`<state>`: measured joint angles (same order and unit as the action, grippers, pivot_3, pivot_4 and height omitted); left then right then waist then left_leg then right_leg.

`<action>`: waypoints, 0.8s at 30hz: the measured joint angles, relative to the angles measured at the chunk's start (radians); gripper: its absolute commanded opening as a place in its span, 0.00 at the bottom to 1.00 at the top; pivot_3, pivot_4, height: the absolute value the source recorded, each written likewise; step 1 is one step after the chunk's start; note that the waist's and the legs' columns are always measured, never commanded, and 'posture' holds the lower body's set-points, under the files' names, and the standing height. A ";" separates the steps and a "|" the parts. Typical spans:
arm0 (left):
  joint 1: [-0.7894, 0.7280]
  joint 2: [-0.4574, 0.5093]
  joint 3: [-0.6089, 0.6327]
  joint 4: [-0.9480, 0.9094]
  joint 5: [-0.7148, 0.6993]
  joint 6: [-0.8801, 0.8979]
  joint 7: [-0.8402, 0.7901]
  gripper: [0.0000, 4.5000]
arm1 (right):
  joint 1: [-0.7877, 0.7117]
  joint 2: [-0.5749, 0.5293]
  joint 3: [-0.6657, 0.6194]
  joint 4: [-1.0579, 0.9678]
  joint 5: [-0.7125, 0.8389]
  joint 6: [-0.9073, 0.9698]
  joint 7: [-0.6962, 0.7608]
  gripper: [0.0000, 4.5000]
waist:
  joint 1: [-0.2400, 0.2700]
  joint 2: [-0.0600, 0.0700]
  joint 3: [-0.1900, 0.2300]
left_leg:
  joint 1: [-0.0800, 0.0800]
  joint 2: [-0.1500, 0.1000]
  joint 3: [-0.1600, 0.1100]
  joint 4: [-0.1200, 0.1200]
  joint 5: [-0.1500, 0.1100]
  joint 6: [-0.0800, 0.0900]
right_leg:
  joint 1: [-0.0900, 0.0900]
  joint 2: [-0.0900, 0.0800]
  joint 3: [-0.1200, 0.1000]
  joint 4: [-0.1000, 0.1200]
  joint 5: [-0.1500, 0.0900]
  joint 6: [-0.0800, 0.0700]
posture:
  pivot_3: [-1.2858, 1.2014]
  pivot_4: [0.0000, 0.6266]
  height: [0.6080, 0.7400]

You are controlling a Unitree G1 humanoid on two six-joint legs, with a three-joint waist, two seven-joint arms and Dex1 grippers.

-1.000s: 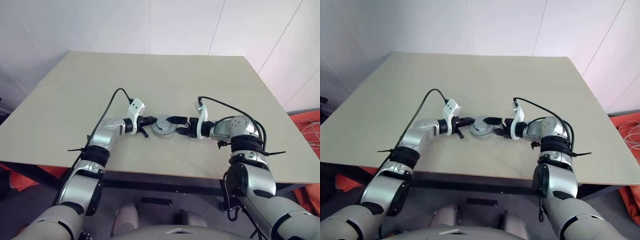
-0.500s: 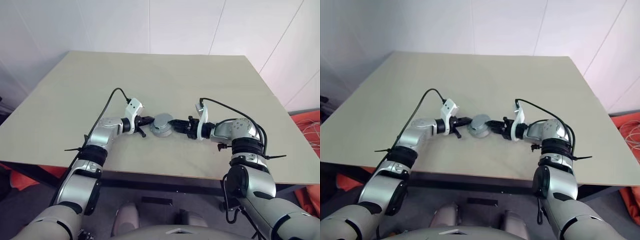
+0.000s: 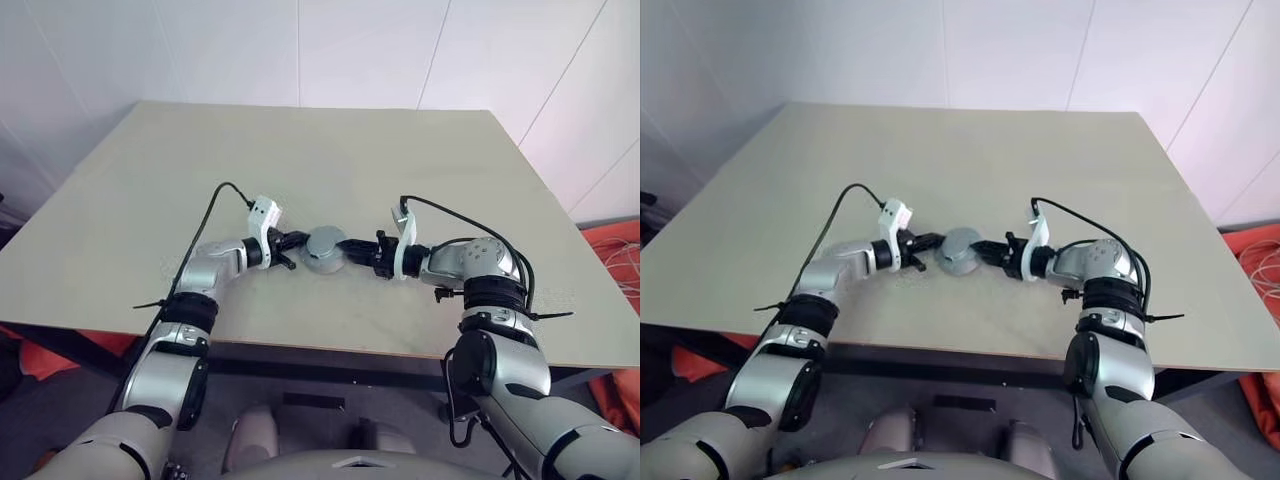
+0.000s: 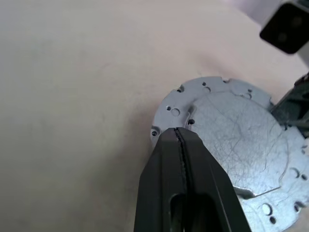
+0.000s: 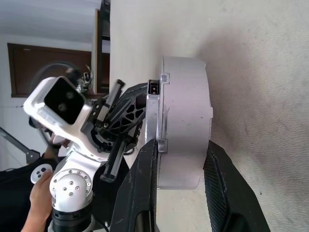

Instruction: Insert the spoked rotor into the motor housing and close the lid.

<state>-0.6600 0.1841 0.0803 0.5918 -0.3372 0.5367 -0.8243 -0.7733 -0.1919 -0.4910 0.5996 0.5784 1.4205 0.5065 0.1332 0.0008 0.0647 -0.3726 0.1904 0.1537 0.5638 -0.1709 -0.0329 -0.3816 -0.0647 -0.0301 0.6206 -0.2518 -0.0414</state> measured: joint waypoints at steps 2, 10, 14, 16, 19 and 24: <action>-0.004 -0.004 0.087 -0.016 -0.084 0.097 0.045 0.00 | 0.000 0.000 -0.001 -0.024 0.015 0.008 0.000 0.24 | 0.000 0.000 0.000 | -0.006 0.000 0.000 0.001 0.000 0.000 | -0.007 0.000 0.000 0.002 0.001 0.001 | 0.52 0.00 1.00; 0.038 0.028 0.284 -0.107 -0.290 0.241 0.087 0.08 | -0.015 0.000 -0.016 -0.072 0.054 0.038 -0.004 0.24 | 0.003 0.000 0.000 | -0.012 0.000 0.000 0.001 -0.001 0.001 | -0.010 0.001 -0.003 0.001 0.003 0.004 | 0.52 0.00 1.00; 0.068 0.013 0.395 -0.134 -0.425 0.298 0.105 0.35 | -0.060 0.000 -0.017 -0.112 0.081 0.078 -0.007 0.24 | 0.003 0.000 0.000 | -0.012 0.000 0.000 0.001 -0.001 0.001 | -0.009 0.001 -0.005 0.001 0.002 0.003 | 0.52 0.00 1.00; 0.076 0.008 0.430 -0.159 -0.486 0.333 0.108 0.48 | -0.079 0.000 -0.018 -0.129 0.095 0.089 -0.007 0.24 | 0.004 0.000 0.000 | -0.012 0.000 0.000 0.001 -0.001 0.001 | -0.009 0.001 -0.005 0.001 0.002 0.003 | 0.52 0.00 1.00; 0.082 -0.009 0.455 -0.188 -0.558 0.379 0.126 0.71 | -0.111 -0.002 -0.026 -0.145 0.112 0.108 -0.007 0.24 | 0.010 0.000 0.000 | -0.012 0.000 0.000 0.002 -0.001 0.001 | -0.008 0.001 -0.005 0.001 0.002 0.004 | 0.52 0.00 1.00; 0.092 -0.036 0.490 -0.208 -0.696 0.498 0.166 1.00 | -0.157 -0.001 -0.039 -0.146 0.132 0.126 -0.012 0.24 | 0.018 0.000 0.000 | -0.012 0.000 0.000 0.004 0.000 0.001 | -0.008 0.001 -0.005 0.002 0.003 0.004 | 0.52 0.00 1.00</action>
<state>-0.5676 0.1481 0.5702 0.3837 -1.0333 1.0350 -0.6580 -0.9304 -0.1931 -0.5303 0.4534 0.7105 1.5466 0.4949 0.1512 0.0012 0.0651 -0.3847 0.1904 0.1532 0.5675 -0.1714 -0.0321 -0.3895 -0.0636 -0.0349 0.6224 -0.2492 -0.0376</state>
